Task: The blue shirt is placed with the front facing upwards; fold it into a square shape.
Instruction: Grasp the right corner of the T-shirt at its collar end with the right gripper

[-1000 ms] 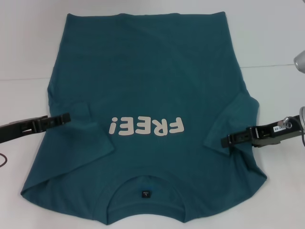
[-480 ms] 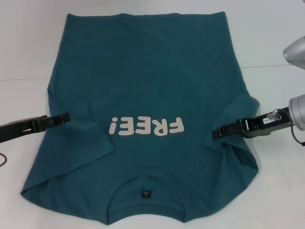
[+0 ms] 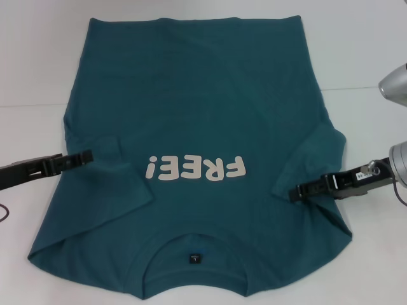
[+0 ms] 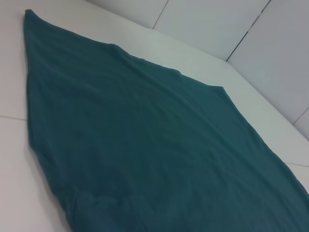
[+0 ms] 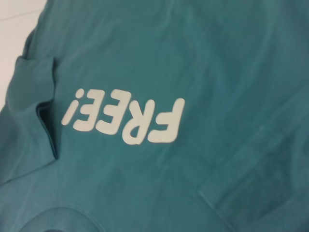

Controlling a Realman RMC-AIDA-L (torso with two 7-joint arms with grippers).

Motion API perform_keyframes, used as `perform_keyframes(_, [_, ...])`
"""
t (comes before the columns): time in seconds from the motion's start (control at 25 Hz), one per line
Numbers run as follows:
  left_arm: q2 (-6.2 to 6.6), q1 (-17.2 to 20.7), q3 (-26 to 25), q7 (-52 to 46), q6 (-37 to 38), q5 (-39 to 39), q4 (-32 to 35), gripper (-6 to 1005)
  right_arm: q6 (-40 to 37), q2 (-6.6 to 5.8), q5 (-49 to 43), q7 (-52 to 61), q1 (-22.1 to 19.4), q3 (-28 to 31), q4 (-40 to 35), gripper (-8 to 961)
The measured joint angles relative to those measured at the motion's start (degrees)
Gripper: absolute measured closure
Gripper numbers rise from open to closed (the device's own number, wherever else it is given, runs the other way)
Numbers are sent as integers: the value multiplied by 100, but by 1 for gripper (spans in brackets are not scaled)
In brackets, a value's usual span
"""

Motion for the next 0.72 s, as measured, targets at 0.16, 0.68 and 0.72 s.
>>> perform_keyframes(0.16, [0, -10, 0, 0, -8, 0, 2, 124, 1, -25, -3, 0, -88, -23, 1, 42])
perform_keyframes(0.68, [0, -38, 0, -2, -12, 0, 60, 123, 28, -69, -228, 7, -175, -73, 1, 42])
perform_keyframes(0.72, [0, -35, 0, -2, -17, 0, 61, 123, 28, -71, -225, 9, -188, -88, 0, 42])
